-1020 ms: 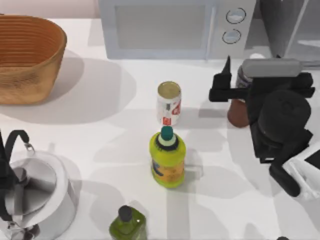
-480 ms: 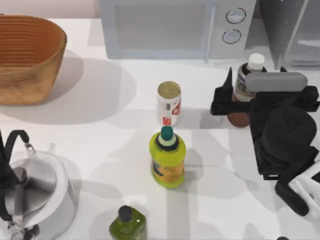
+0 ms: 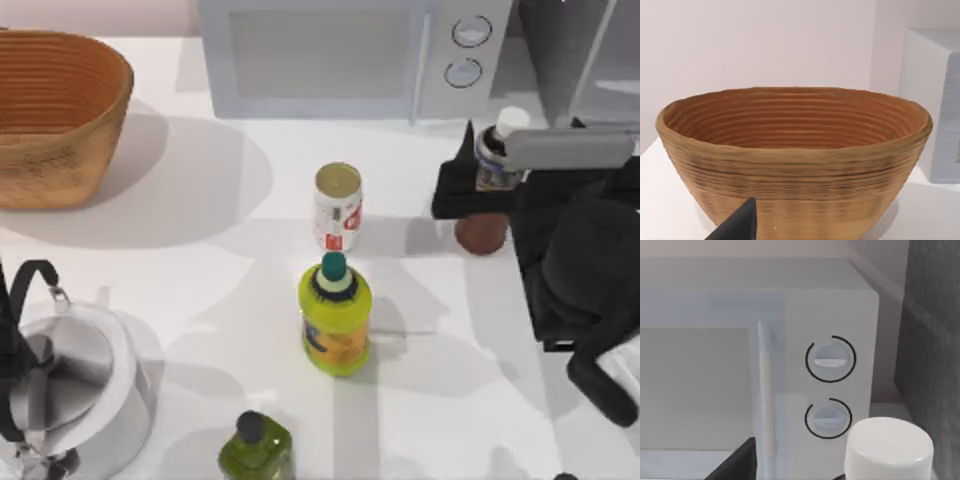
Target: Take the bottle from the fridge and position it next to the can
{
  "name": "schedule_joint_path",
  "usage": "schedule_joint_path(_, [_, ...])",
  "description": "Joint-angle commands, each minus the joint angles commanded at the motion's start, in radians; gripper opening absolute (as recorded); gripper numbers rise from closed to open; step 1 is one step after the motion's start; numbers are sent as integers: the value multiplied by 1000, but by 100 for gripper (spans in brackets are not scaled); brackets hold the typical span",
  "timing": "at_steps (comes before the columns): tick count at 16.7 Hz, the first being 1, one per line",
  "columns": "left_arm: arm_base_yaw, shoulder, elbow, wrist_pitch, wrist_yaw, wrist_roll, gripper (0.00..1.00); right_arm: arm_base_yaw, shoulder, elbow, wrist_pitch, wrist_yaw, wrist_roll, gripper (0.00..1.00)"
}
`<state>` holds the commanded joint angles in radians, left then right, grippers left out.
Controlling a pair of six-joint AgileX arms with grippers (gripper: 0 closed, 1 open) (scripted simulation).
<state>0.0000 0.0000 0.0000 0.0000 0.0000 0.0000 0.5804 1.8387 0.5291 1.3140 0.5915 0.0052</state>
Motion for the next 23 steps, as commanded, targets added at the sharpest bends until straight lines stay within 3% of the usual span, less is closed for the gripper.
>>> schedule_joint_path(6, [0, 0, 0, 0, 0, 0, 100, -115, -449, -111, -295, -143, 4, 100])
schedule_joint_path(17, [0, 0, 0, 0, 0, 0, 100, -473, -1555, -435, -1073, -479, 0, 100])
schedule_joint_path(23, [0, 0, 0, 0, 0, 0, 100, -577, -1830, -526, -1306, -588, -5, 100])
